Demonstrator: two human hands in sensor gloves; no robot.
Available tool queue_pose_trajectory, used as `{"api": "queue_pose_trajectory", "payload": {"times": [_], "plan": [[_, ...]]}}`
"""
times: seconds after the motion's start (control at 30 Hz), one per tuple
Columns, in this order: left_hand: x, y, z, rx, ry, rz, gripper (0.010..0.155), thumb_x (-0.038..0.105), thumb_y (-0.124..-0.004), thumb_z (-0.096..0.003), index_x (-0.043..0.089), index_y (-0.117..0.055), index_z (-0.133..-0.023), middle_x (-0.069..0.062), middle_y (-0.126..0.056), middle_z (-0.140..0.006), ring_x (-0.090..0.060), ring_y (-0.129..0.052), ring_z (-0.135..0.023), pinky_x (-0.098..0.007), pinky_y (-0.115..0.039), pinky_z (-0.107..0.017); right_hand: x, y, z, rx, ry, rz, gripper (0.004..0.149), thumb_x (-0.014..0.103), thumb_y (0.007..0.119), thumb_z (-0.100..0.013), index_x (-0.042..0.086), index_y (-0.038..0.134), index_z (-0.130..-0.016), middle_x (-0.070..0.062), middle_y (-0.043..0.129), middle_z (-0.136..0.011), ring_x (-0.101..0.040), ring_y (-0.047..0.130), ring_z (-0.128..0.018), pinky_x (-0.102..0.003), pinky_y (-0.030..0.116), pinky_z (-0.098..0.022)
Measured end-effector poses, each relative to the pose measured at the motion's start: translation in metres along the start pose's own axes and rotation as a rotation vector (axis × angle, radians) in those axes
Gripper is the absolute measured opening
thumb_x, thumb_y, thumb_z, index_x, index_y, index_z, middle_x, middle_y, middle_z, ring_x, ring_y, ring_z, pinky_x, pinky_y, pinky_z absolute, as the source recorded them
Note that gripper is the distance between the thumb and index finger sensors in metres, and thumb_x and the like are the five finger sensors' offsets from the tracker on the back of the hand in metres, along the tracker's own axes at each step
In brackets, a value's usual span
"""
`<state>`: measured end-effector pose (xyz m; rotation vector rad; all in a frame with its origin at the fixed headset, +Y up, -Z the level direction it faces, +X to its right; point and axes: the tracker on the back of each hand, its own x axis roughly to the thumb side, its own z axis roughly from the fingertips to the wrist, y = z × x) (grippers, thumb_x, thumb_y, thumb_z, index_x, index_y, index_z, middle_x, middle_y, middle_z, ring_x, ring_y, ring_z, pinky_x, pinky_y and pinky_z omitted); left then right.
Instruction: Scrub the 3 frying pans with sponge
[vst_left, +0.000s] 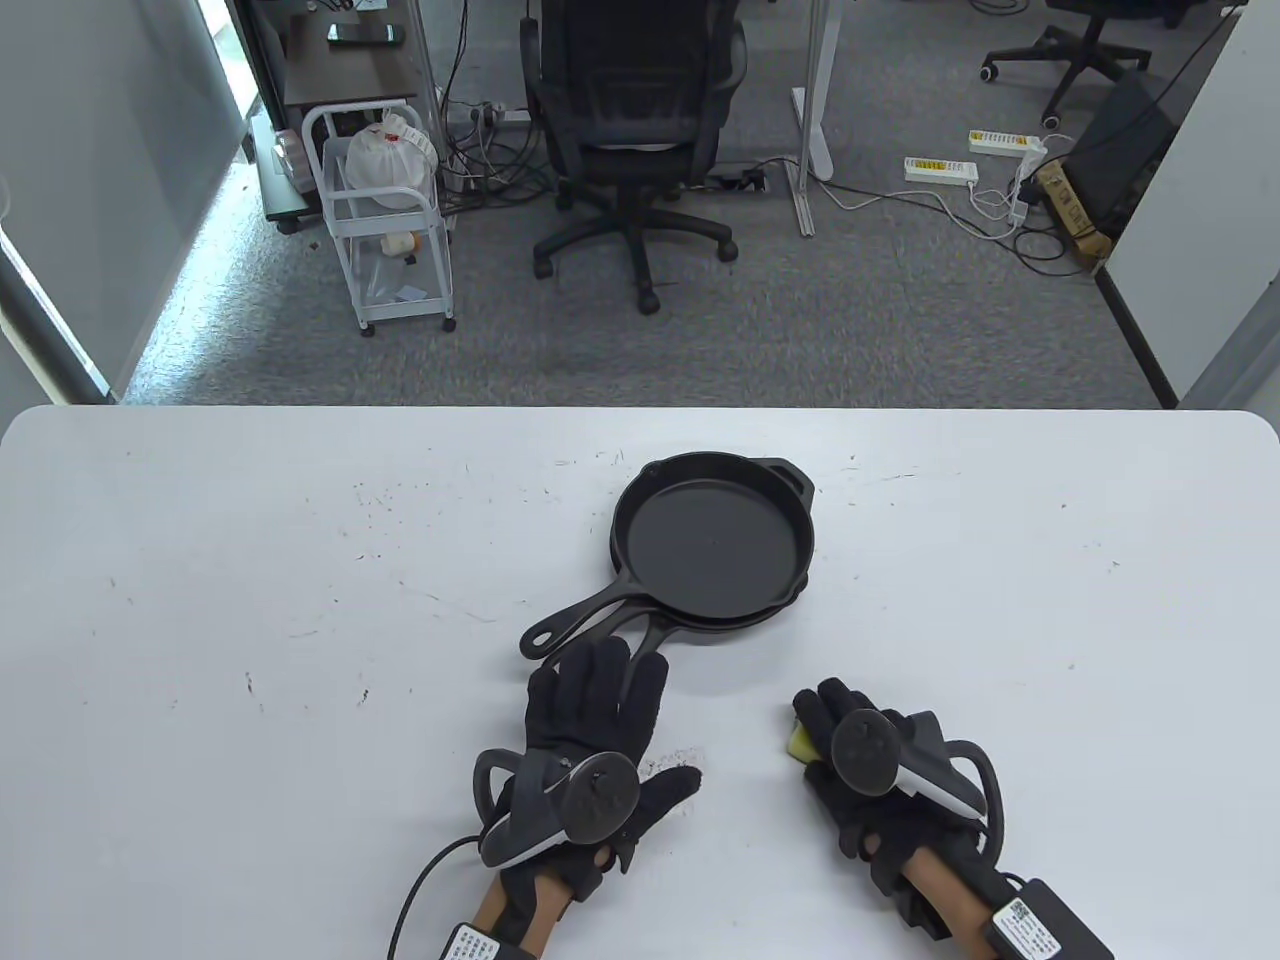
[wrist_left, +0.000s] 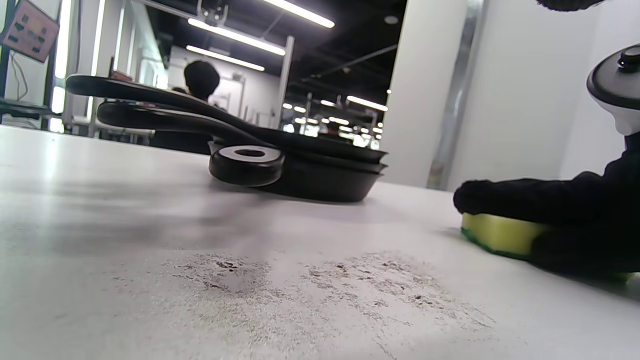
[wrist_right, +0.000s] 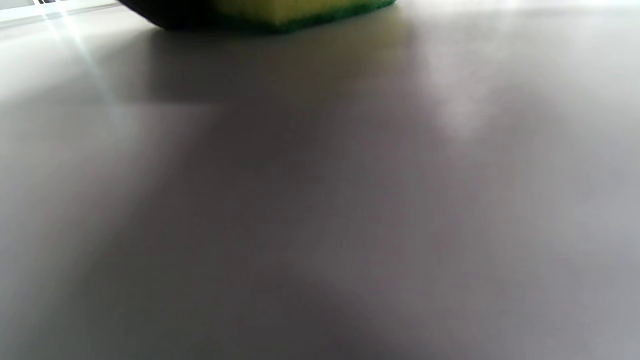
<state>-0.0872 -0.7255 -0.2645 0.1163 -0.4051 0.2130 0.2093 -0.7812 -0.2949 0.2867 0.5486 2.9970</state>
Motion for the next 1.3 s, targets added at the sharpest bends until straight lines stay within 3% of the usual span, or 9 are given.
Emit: {"api": "queue_pose_trajectory", "payload": {"times": [0.07,0.13,0.4,0.83,1.3], "plan": [[-0.001,0.000,-0.001,-0.008,0.006,-0.007,0.102,0.081,-0.057,-0.0411,0.030,-0.021,-0.121,-0.015,-0.014,-0.126,-0.050,-0.022,-0.115,-0.073,-0.026,-0.076,0.000,-0.002,0.002,-0.010,-0.007,0.006,0.072,0.055,0.069,-0.045,0.044,0.030,-0.104,0.009,0.027,-0.117,-0.019,0.041,-0.109,-0.047,0.039,-0.077],[-0.001,0.001,-0.001,-0.007,0.010,-0.014,0.102,0.081,-0.057,-0.0412,0.029,-0.021,-0.121,-0.015,-0.014,-0.126,-0.050,-0.022,-0.115,-0.073,-0.026,-0.076,-0.003,-0.008,0.006,-0.029,-0.036,-0.012,0.083,0.068,0.067,-0.040,0.043,0.022,-0.104,0.009,0.019,-0.117,-0.021,0.032,-0.111,-0.049,0.032,-0.078],[0.004,0.007,0.000,0.009,0.014,-0.094,0.103,0.083,-0.052,-0.0408,0.028,-0.019,-0.122,-0.015,-0.012,-0.126,-0.051,-0.020,-0.115,-0.074,-0.025,-0.076,-0.008,-0.034,0.025,-0.229,-0.122,-0.072,0.091,0.080,0.064,-0.033,0.048,0.016,-0.104,0.011,0.011,-0.118,-0.019,0.013,-0.112,-0.054,0.017,-0.076],[0.004,0.005,0.000,-0.010,0.013,-0.094,0.103,0.082,-0.053,-0.0407,0.028,-0.021,-0.122,-0.015,-0.010,-0.126,-0.050,-0.019,-0.115,-0.074,-0.024,-0.075,-0.003,-0.040,0.033,-0.298,-0.136,-0.043,0.091,0.080,0.063,-0.034,0.048,0.015,-0.104,0.010,0.011,-0.118,-0.022,0.012,-0.112,-0.057,0.017,-0.075],[0.003,0.004,-0.001,-0.031,0.020,-0.081,0.102,0.082,-0.053,-0.0409,0.028,-0.021,-0.122,-0.015,-0.010,-0.126,-0.050,-0.019,-0.115,-0.073,-0.023,-0.075,-0.004,-0.039,0.032,-0.285,-0.127,-0.049,0.090,0.079,0.063,-0.035,0.047,0.015,-0.104,0.009,0.013,-0.119,-0.022,0.014,-0.112,-0.058,0.017,-0.075]]}}
